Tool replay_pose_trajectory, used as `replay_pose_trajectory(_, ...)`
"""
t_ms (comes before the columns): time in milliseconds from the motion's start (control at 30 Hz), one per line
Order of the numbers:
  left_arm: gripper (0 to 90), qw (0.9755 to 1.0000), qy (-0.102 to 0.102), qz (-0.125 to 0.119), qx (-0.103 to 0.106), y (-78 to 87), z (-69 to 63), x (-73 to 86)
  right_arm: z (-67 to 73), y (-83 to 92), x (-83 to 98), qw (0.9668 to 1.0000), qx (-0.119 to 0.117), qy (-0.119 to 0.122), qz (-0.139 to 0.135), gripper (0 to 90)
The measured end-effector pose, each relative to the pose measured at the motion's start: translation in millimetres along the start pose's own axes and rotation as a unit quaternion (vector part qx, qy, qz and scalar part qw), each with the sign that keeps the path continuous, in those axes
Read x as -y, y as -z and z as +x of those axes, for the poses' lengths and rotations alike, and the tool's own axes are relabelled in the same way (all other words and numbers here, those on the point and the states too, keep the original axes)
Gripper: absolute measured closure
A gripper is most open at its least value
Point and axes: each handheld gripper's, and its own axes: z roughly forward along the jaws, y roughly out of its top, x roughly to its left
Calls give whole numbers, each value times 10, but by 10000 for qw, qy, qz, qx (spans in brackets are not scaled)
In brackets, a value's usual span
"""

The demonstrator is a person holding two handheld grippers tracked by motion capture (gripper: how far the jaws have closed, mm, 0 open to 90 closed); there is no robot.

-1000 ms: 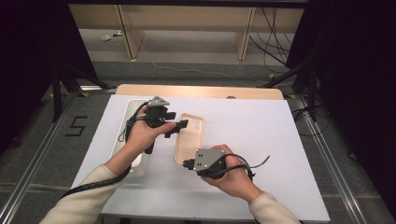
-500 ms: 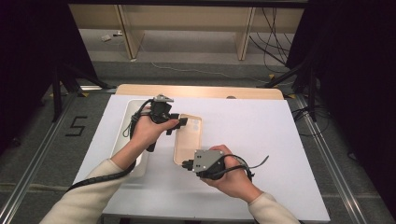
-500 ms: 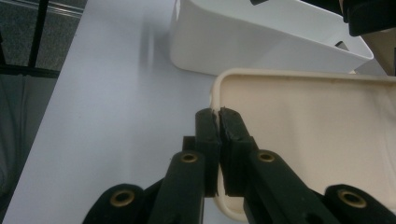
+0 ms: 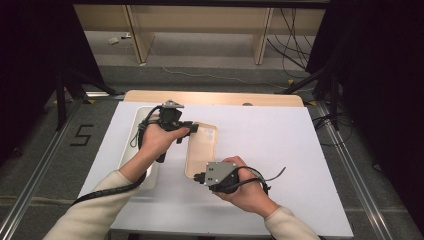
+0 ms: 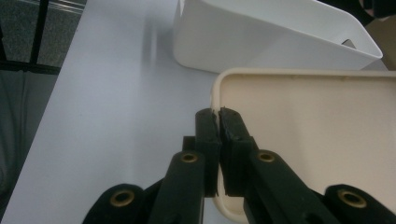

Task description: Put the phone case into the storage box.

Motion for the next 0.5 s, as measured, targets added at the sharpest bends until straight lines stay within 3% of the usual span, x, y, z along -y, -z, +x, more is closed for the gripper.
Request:
replay_pose_trajectory(100, 748, 9999, -96, -72, -25, 17, -47, -3, -5, -24, 19, 10000, -26, -14, 40, 878)
replay_pose_trajectory(500, 818, 9984, -63, -542, 130, 80, -275, -12, -1, -149, 70, 9996, -12, -102, 244, 880)
